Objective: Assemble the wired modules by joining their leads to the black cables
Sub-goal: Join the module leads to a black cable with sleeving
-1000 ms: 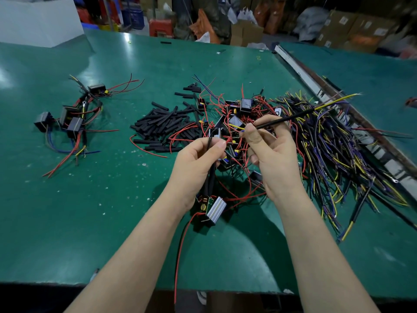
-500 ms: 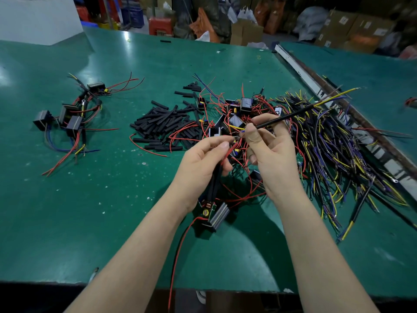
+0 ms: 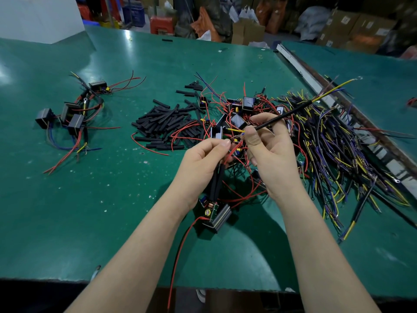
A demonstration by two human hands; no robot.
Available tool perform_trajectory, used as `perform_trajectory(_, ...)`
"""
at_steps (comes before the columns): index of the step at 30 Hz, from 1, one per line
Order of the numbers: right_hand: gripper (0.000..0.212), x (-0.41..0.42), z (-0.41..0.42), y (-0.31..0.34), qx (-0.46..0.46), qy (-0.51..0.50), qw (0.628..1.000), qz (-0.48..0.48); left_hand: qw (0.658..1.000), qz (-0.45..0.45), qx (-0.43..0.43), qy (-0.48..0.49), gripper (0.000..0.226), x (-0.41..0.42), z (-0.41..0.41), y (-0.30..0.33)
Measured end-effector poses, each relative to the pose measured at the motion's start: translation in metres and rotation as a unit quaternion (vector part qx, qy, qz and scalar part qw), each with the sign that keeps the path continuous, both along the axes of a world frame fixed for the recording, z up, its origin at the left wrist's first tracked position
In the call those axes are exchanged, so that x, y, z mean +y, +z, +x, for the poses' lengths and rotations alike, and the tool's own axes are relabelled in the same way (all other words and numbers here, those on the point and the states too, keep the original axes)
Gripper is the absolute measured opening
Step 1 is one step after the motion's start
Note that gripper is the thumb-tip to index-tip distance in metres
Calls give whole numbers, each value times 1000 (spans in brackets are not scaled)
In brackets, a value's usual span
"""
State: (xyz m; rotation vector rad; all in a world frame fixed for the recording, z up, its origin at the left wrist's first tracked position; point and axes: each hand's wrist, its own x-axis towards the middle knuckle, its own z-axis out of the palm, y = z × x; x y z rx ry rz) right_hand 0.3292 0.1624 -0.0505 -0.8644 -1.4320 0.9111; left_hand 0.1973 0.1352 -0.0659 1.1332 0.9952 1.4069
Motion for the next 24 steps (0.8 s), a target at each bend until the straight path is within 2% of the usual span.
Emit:
perform_trajectory(7,13,-1,-1,-1,-46,9,999,12,1000,11,14,11,29,1,-1,0)
perform_trajectory(17,13,-3,-1,2,10,-17,1000,-14,1000,4,18,23,31,3,-1,-3)
perform_trajectory(24,13,-4,-2,4,4,-24,999,-48,999,25,17,39,13,2,0,-3)
